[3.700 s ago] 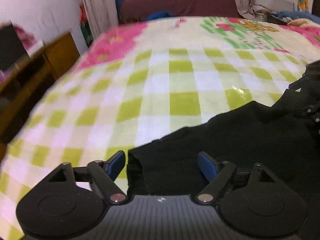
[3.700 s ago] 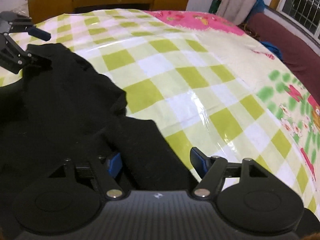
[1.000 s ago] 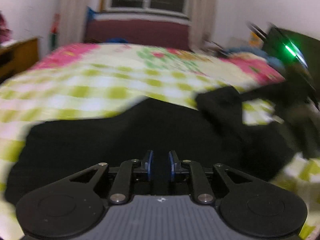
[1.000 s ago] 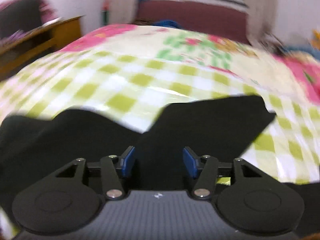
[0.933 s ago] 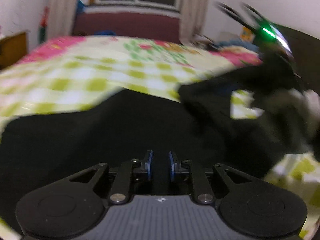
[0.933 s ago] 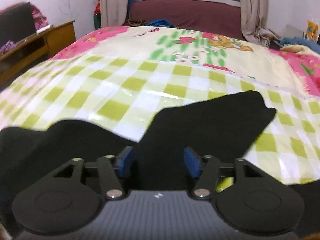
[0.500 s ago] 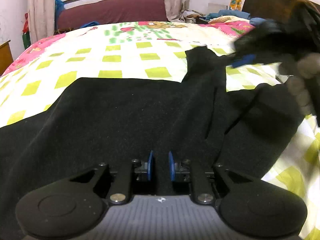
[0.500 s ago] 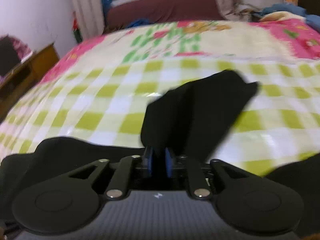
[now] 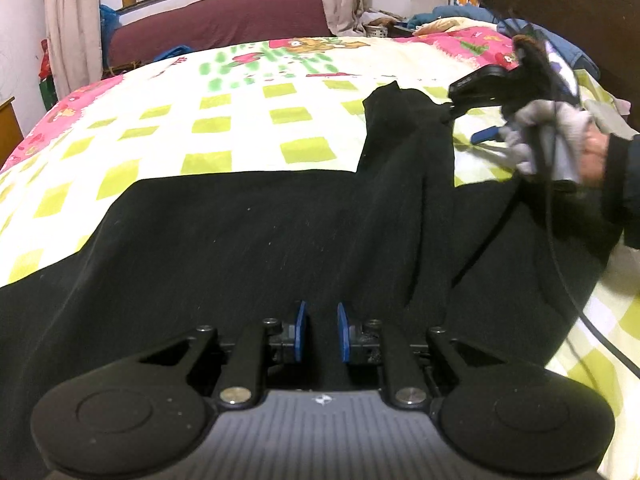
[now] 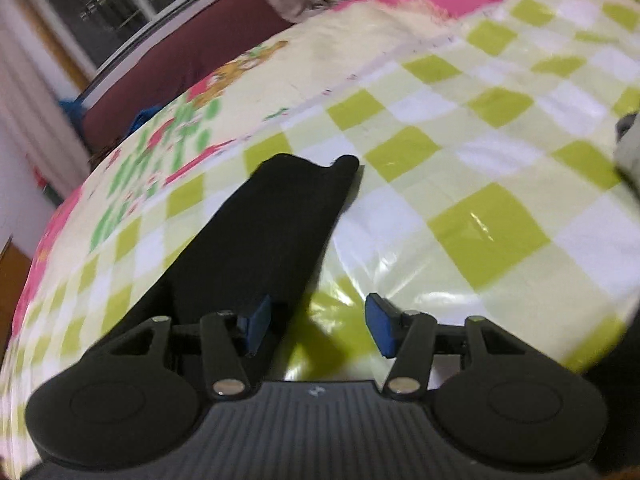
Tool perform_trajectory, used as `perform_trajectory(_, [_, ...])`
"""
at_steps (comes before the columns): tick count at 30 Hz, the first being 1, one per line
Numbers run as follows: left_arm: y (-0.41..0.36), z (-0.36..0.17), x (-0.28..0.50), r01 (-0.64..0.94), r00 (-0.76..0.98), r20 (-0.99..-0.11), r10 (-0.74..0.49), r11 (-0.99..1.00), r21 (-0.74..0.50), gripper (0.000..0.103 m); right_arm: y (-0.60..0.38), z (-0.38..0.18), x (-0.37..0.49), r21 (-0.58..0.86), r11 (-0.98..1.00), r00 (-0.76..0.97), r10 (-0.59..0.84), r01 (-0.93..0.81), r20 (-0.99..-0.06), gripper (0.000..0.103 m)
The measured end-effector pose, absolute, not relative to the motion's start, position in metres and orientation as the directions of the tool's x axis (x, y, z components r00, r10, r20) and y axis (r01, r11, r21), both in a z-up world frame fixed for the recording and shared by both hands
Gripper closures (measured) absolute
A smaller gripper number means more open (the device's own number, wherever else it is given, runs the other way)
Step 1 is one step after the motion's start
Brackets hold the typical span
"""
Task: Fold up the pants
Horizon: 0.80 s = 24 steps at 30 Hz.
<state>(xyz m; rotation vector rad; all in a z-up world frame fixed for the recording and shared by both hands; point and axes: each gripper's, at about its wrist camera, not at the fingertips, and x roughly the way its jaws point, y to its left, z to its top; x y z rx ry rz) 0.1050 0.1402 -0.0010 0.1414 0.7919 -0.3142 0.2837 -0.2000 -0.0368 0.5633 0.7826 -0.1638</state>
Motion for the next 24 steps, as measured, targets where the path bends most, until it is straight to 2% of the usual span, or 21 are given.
perform_trajectory(2, [0.139,-0.002,0.109,0.328,0.660,-0.717,-0.223,0.945,0.008,0.072,-0.201,-0.044,0.294,0.445,0.821,0.720,0.061,0.358,-0.691,0.048])
perform_trajectory(3, [0.139,-0.003,0.110,0.325,0.660,-0.718,-0.221,0.946,0.007,0.072,-0.201,-0.045,0.298,0.453,0.817,0.727,0.060,0.358,-0.684,0.054])
perform_trajectory(4, [0.138,-0.003,0.111,0.322,0.659,-0.719,-0.221,0.947,0.004,0.071,-0.201,-0.045,0.302,0.454,0.816,0.733,0.056,0.358,-0.678,0.066])
perform_trajectory(5, [0.138,-0.004,0.112,0.320,0.658,-0.721,-0.220,0.947,0.003,0.071,-0.202,-0.044,0.304,0.453,0.817,0.733,0.057,0.356,-0.678,0.102])
perform_trajectory(7, [0.138,-0.003,0.111,0.320,0.657,-0.722,-0.217,0.947,0.006,0.071,-0.210,-0.042,0.303,0.500,0.787,0.732,0.093,0.361,-0.675,0.100])
perform_trajectory(12, [0.134,0.001,0.108,0.320,0.663,-0.720,-0.203,0.947,0.027,0.071,-0.238,0.000,0.260,0.607,0.749,0.821,0.153,0.266,-0.550,0.100])
perform_trajectory(20, [0.120,0.010,0.093,0.373,0.657,-0.712,-0.246,0.928,0.024,0.070,-0.294,0.082,0.113,0.666,0.726,0.922,0.121,0.172,-0.369,0.101])
perform_trajectory(22, [0.112,0.005,0.088,0.394,0.647,-0.723,-0.243,0.918,0.045,0.070,-0.304,0.078,0.080,0.634,0.744,0.911,0.086,0.210,-0.403,0.100])
perform_trajectory(24, [0.105,-0.001,0.084,0.410,0.645,-0.731,-0.224,0.908,0.083,0.070,-0.307,0.057,0.063,0.540,0.791,0.866,0.026,0.287,-0.499,0.098])
